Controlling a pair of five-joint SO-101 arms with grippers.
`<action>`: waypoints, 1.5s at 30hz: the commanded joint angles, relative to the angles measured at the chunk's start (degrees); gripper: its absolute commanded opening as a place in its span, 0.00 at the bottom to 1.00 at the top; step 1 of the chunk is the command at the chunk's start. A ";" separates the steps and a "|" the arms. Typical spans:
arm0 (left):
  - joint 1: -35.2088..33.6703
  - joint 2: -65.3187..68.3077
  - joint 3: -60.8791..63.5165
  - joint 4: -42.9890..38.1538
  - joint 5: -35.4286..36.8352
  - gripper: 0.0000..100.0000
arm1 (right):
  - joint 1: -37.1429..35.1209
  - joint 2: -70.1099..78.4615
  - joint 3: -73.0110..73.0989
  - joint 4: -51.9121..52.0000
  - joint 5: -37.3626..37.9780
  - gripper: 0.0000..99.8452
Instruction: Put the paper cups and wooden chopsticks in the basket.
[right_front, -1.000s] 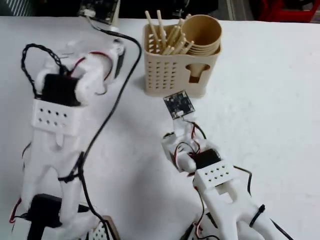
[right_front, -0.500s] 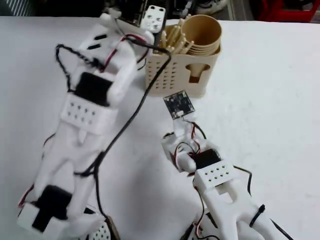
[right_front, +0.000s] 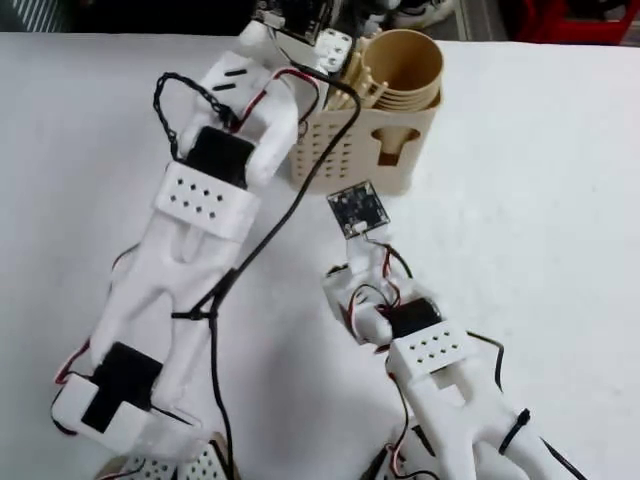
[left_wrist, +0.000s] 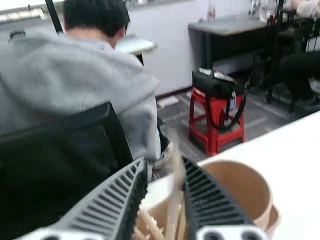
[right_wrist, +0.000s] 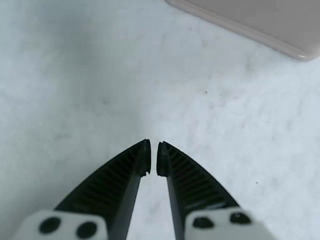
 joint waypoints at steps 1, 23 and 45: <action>0.22 -1.54 -4.75 5.63 0.53 0.13 | 0.31 0.04 -0.26 -0.84 0.53 0.04; -8.04 -28.44 -10.37 43.08 0.09 0.13 | 0.40 0.04 -0.26 -0.84 0.53 0.04; -23.16 -39.52 12.22 61.71 0.00 0.13 | 0.40 0.13 -0.18 -0.84 0.53 0.04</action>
